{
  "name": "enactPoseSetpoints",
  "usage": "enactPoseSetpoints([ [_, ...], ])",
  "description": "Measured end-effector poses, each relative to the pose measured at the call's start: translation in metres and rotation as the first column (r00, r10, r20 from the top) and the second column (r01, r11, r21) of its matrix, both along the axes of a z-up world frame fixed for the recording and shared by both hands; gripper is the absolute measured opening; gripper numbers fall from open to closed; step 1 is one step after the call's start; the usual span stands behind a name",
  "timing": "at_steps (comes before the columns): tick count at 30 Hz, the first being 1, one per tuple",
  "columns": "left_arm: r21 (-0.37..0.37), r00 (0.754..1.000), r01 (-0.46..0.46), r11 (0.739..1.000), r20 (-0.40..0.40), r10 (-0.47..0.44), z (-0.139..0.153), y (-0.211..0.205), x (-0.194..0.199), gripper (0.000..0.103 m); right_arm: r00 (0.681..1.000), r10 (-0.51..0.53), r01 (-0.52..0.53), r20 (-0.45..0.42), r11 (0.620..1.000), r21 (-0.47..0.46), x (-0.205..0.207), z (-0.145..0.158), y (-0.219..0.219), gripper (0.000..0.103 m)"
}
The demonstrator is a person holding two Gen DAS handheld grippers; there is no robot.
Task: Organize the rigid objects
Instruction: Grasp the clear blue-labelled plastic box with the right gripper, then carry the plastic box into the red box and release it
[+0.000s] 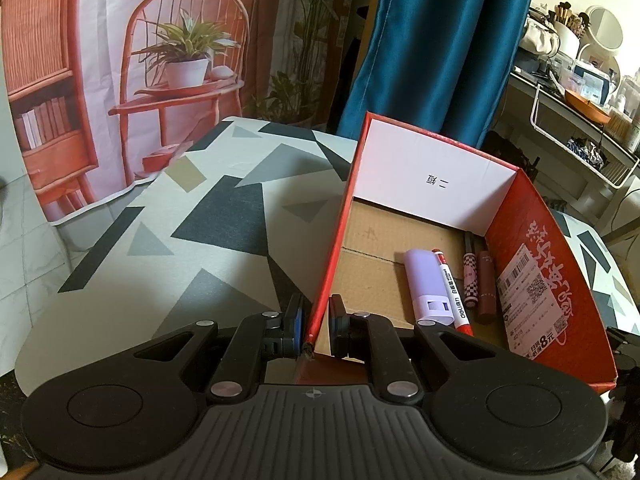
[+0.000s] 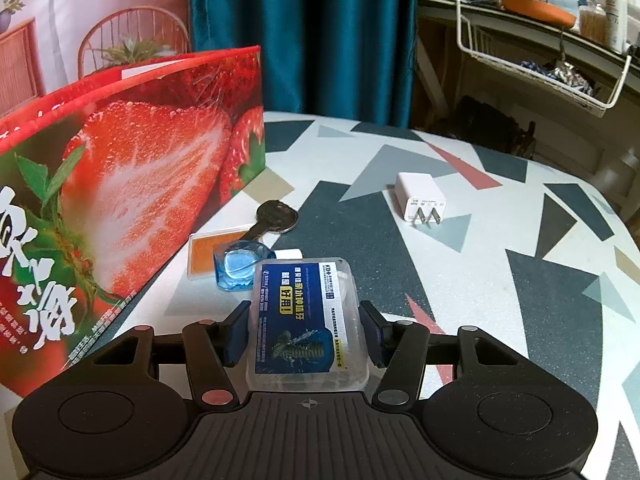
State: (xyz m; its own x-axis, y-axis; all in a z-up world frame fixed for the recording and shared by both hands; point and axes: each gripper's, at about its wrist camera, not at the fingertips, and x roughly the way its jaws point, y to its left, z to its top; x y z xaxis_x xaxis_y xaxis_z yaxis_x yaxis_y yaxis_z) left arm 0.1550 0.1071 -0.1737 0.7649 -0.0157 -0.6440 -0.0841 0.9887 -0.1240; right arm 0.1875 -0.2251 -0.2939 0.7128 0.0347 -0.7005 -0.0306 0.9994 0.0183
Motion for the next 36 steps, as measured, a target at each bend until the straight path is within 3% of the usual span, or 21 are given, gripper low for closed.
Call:
enactPoseSetpoints([
  [5, -0.011, 1.000, 0.000, 1.000, 0.007, 0.000, -0.001, 0.001, 0.000, 0.013, 1.000, 0.026, -0.026, 0.001, 1.000, 0.017, 0.004, 0.022, -0.005, 0.052],
  [10, -0.022, 1.000, 0.000, 1.000, 0.009, 0.000, -0.002, 0.003, 0.000, 0.013, 0.993, 0.029, -0.035, 0.115, 0.998, 0.046, 0.021, 0.073, -0.011, 0.052],
  [17, -0.017, 1.000, -0.002, 1.000, 0.007, 0.003, -0.001, 0.001, 0.001, 0.013, 0.952, 0.209, -0.209, 0.226, 0.978, -0.022, 0.058, 0.129, 0.031, 0.052],
  [25, -0.014, 1.000, -0.002, 1.000, 0.005, 0.002, 0.000, 0.001, 0.001, 0.013, 0.901, 0.408, -0.401, 0.147, 0.913, -0.079, 0.081, 0.120, 0.099, 0.052],
  [36, -0.022, 1.000, 0.000, 1.000, 0.006, 0.001, 0.000, 0.003, 0.000, 0.013, 0.882, 0.465, -0.458, 0.079, 0.884, -0.095, 0.071, 0.110, 0.123, 0.051],
])
